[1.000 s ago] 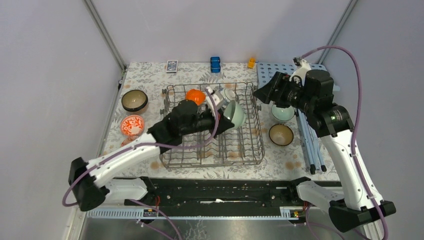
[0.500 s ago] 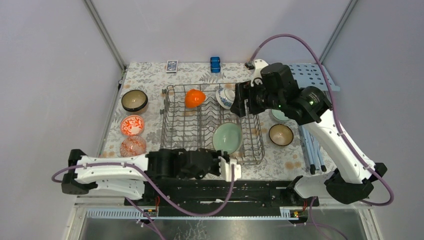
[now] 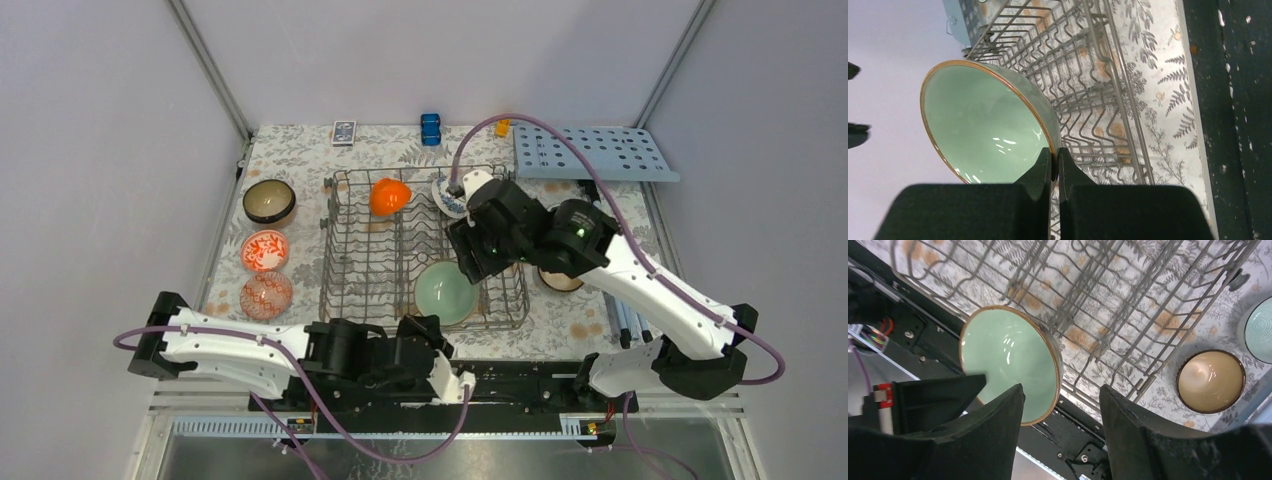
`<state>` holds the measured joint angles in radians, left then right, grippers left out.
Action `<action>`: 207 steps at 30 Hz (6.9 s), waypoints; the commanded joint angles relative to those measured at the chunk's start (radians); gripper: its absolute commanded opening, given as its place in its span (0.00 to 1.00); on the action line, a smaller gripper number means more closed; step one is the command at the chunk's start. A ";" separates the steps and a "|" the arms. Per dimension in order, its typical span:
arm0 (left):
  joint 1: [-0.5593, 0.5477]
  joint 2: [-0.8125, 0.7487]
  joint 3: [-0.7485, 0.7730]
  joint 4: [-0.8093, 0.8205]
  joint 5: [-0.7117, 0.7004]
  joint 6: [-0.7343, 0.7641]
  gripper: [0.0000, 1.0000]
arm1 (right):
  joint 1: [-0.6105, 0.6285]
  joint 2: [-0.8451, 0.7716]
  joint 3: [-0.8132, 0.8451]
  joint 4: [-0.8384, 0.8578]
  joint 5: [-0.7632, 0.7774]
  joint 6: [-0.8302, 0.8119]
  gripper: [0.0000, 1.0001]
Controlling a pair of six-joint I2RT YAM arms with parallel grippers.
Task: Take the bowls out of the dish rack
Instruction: Place the bowl with the bowl.
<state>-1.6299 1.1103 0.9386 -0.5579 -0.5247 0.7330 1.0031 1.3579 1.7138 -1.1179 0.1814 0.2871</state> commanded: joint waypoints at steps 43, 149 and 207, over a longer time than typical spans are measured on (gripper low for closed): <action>-0.123 -0.076 -0.032 0.045 -0.136 0.052 0.00 | 0.168 0.069 -0.180 0.045 0.160 0.049 0.34; 0.666 0.196 0.207 0.083 0.259 -1.670 0.00 | -0.123 -0.246 -0.549 0.489 0.217 0.415 0.09; 0.667 0.151 0.199 0.092 0.261 -1.710 0.00 | -0.144 -0.118 -0.521 0.355 0.145 0.250 0.00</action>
<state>-0.9665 1.3117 1.1240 -0.5774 -0.2512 -0.9558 0.8619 1.2411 1.1919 -0.7574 0.3298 0.5503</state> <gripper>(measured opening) 0.037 0.051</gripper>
